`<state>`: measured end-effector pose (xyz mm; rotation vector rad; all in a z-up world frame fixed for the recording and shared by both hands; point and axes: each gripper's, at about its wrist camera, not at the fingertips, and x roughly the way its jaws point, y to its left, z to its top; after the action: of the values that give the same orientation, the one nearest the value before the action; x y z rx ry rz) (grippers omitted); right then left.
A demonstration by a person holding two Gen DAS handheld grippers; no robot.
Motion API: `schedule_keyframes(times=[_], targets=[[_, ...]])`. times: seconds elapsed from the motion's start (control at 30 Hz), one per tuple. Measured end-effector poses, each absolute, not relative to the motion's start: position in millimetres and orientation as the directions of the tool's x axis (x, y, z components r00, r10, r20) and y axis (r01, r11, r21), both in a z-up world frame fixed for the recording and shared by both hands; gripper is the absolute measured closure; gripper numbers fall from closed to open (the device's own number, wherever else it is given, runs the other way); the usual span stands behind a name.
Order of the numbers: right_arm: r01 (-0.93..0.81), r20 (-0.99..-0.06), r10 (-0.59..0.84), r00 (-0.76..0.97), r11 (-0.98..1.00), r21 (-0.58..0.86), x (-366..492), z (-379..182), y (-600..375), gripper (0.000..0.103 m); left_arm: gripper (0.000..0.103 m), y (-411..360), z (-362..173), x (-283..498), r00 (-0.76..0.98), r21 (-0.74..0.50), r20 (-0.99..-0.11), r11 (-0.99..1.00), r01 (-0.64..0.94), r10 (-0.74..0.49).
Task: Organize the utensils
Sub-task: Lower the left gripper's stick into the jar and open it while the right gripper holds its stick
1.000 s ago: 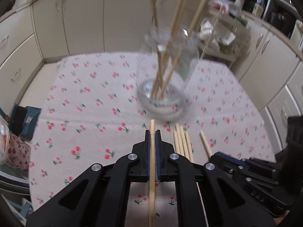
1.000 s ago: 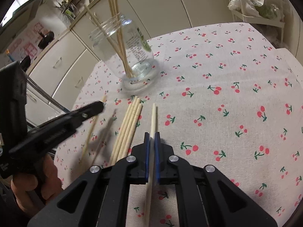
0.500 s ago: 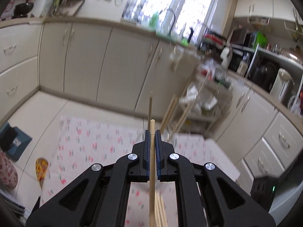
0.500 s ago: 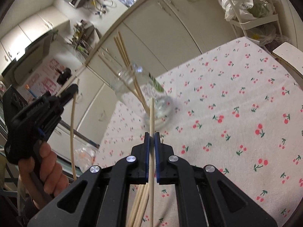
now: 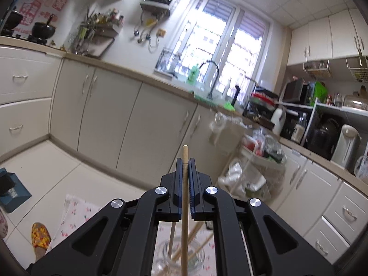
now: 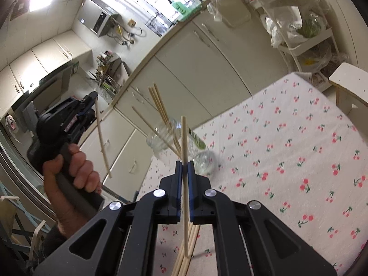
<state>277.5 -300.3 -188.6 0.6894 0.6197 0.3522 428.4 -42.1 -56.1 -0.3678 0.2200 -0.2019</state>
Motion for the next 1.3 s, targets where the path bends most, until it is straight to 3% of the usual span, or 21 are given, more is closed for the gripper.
schedule_keyframes(times=[0.27,0.87,1.3], targets=[[-0.117,-0.35,0.455,0.819,0.729,0.675,278,-164,-313,0.097,0.098,-55,-51,460,0.974,-0.413,-0.114,0.901,0.132,-0.195],[-0.126,-0.334,0.456,0.825,0.724,0.679,276,-161,-318,0.097,0.098,-77,-90,485,0.992,-0.378,-0.065,0.922,0.08,-0.112],[-0.147,-0.288,0.437,0.852,0.729,0.669,290,-135,-319,0.097,0.098,-90,-112,463,0.979,-0.249,-0.115,0.959,0.136,-0.169]])
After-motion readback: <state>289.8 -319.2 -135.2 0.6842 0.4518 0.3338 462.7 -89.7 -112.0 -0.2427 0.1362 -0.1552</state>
